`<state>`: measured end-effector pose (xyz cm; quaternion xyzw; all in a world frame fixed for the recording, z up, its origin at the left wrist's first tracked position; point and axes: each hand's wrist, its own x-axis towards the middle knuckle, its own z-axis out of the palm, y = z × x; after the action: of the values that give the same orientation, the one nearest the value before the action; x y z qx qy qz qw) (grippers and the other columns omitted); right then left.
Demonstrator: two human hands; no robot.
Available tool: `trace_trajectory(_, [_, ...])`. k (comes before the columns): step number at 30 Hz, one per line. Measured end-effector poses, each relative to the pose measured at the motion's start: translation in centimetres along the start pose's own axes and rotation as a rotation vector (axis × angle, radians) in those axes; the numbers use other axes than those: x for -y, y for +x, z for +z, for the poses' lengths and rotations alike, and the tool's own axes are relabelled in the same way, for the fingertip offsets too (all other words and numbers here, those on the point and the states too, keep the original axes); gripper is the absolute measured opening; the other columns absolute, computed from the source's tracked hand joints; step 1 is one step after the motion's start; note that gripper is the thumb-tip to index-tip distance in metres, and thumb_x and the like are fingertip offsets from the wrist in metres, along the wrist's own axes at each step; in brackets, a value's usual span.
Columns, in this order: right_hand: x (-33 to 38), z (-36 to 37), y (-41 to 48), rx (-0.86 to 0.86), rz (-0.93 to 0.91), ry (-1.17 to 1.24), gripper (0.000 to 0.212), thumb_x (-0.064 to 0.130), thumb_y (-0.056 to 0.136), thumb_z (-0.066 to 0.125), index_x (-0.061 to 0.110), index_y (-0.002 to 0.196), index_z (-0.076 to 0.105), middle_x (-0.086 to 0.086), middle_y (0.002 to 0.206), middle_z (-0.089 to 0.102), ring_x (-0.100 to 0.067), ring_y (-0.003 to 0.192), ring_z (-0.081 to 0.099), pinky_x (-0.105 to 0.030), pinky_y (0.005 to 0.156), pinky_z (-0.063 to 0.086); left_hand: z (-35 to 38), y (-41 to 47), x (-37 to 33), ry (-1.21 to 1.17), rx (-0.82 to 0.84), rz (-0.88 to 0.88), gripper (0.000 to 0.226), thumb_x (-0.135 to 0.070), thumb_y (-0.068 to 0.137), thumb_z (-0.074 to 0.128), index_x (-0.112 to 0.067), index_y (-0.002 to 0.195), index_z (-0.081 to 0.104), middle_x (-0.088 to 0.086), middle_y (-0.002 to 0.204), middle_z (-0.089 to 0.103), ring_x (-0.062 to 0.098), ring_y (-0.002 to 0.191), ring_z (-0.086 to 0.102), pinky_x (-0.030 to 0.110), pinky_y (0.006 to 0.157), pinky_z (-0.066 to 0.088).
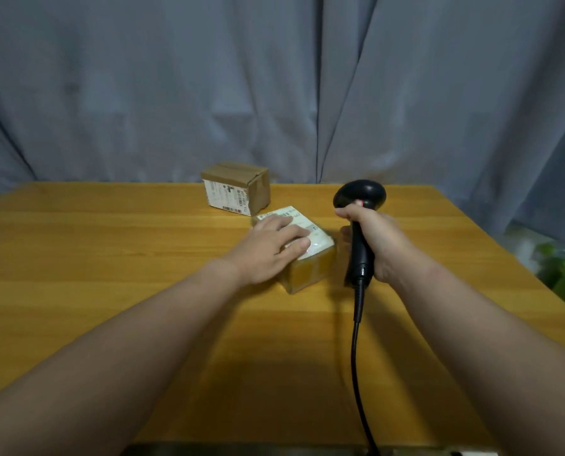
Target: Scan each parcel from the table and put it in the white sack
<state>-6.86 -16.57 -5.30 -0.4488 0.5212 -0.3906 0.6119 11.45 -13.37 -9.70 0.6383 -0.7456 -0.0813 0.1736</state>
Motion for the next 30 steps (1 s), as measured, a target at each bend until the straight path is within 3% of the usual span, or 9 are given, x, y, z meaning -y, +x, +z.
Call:
trace_trajectory(4, [-1.2,0.2,-4.7,0.058,0.025,-0.091,0.038,0.028,0.083,0.070,0.010,0.114,0.060,-0.008,0.090,0.061,-0.020,0.072,0.057,-0.028,0.055,0.043,-1.0,-5.4,-2.2,-0.088,0.011,0.014,0.037,-0.034,0.102,0.037,-0.018,0.131,0.053,0.002,0.142,0.044,0.015,0.134,0.031,0.017,0.099,0.019])
trace_trajectory(12, [-6.3,1.3,-13.2,0.098,0.023,-0.132,0.022,0.020,0.080,0.074,0.013,0.099,0.065,-0.009,0.098,0.069,-0.023,0.089,0.064,-0.035,0.075,0.052,-1.4,-16.6,-4.2,-0.453,-0.121,-0.117,0.021,-0.019,0.097,0.053,-0.022,0.118,0.054,0.001,0.139,0.049,0.013,0.122,0.047,0.022,0.094,0.039])
trace_trajectory(15, [-7.3,1.9,-15.0,0.142,-0.029,-0.150,0.015,0.011,0.081,0.073,0.013,0.093,0.065,-0.007,0.090,0.069,-0.020,0.084,0.064,-0.035,0.076,0.054,-1.9,-18.5,-5.1,-0.576,-0.276,-0.339,0.051,-0.028,0.096,0.055,-0.021,0.143,0.035,-0.004,0.145,0.033,0.012,0.129,0.039,0.023,0.099,0.036])
trace_trajectory(17, [-7.8,2.4,-15.8,0.156,-0.059,-0.171,0.015,0.008,0.081,0.072,0.014,0.091,0.063,-0.005,0.087,0.066,-0.018,0.082,0.062,-0.034,0.077,0.053,-2.4,-19.0,-5.7,-0.723,-0.284,-0.615,0.057,-0.040,0.097,0.051,-0.016,0.146,0.032,0.004,0.143,0.043,0.022,0.126,0.046,0.032,0.100,0.039])
trace_trajectory(20, [-8.8,2.8,-16.5,0.162,-0.044,-0.147,0.014,0.009,0.082,0.071,0.015,0.089,0.061,-0.004,0.080,0.062,-0.019,0.072,0.058,-0.034,0.071,0.051,-2.5,-19.7,-6.7,-0.988,-0.177,-0.849,0.038,-0.041,0.099,0.046,-0.015,0.126,0.053,0.001,0.096,0.062,0.017,0.085,0.058,0.026,0.073,0.050])
trace_trajectory(22, [-9.3,2.7,-17.0,0.153,-0.027,-0.103,0.012,0.006,0.083,0.069,0.013,0.086,0.060,-0.006,0.073,0.058,-0.020,0.063,0.054,-0.033,0.061,0.048,-2.1,-19.9,-6.4,-0.985,-0.147,-0.811,0.031,-0.040,0.099,0.046,-0.020,0.122,0.052,-0.001,0.093,0.060,0.014,0.084,0.057,0.026,0.072,0.051])
trace_trajectory(25, [-10.1,2.5,-17.6,0.100,-0.061,-0.058,0.018,-0.003,0.078,0.066,0.012,0.087,0.062,-0.010,0.081,0.063,-0.024,0.074,0.059,-0.036,0.067,0.048,-1.7,-20.5,-5.9,-1.037,-0.154,-0.732,0.022,-0.037,0.096,0.053,-0.023,0.113,0.048,0.003,0.094,0.061,0.015,0.081,0.056,0.029,0.067,0.047])
trace_trajectory(28, [-11.1,2.1,-18.3,0.026,-0.120,0.005,0.024,-0.007,0.075,0.063,0.014,0.086,0.063,-0.007,0.082,0.065,-0.024,0.079,0.060,-0.031,0.069,0.047,-1.5,-21.5,-5.9,-1.072,-0.112,-0.633,0.019,-0.029,0.091,0.063,-0.024,0.096,0.045,-0.003,0.062,0.057,0.010,0.054,0.049,0.028,0.059,0.039])
trace_trajectory(30, [-11.6,1.6,-18.9,0.028,-0.159,0.009,0.027,-0.006,0.075,0.065,0.013,0.094,0.065,-0.006,0.087,0.068,-0.024,0.083,0.062,-0.033,0.073,0.050,-1.2,-22.4,-5.9,-1.045,-0.100,-0.595,0.028,-0.024,0.086,0.070,-0.022,0.095,0.043,-0.006,0.055,0.060,0.008,0.050,0.053,0.034,0.068,0.048])
